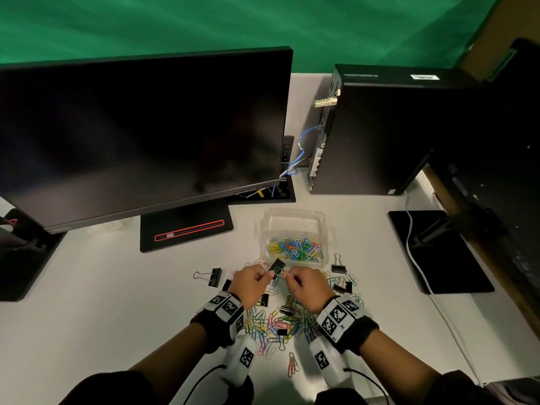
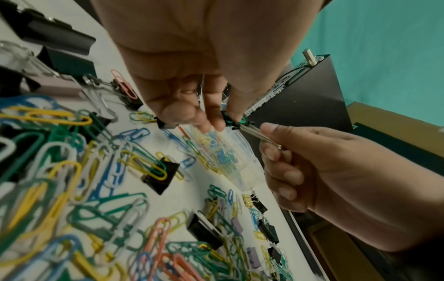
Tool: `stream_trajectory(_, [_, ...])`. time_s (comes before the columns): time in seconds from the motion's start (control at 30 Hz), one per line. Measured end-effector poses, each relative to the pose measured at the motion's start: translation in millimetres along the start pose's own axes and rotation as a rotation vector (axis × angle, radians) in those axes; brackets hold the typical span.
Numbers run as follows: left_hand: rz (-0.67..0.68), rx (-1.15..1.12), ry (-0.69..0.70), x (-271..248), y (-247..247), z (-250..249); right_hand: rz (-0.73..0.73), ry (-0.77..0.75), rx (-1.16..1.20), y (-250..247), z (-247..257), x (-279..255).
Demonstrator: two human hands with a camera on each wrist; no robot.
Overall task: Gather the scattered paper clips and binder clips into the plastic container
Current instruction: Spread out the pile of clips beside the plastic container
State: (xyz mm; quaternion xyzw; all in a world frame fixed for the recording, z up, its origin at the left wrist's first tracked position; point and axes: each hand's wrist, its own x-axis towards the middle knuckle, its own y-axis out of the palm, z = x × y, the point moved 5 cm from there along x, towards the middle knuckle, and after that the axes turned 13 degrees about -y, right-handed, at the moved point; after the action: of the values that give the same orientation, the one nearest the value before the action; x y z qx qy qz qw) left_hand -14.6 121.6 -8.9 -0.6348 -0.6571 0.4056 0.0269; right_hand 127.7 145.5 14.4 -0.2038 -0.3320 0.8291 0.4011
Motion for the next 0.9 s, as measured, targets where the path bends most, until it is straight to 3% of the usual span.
stream_trajectory(0.13, [-0.030, -0.005, 0.038, 1.9, 1.4, -4.7, -0.033, 0.001, -0.029, -0.9, -0.7, -2.5])
stream_trajectory(0.5, [-0.128, 0.003, 0.302, -2.1, 4.3, -34.0, -0.230, 0.030, 0.037, -20.7, -6.2, -3.2])
stream_trajectory(0.57, [-0.139, 0.083, 0.359, -2.4, 4.8, -38.0, -0.188, 0.016, 0.026, -22.3, -4.7, -1.8])
stream_trajectory(0.73, [-0.158, 0.138, 0.429, 3.0, -6.6, -51.0, 0.096, -0.081, 0.003, 0.1, 2.0, -6.5])
stream_trajectory(0.9, [-0.098, 0.125, 0.303, 20.3, -14.9, -55.5, 0.067, 0.010, 0.012, -4.5, -14.8, -10.5])
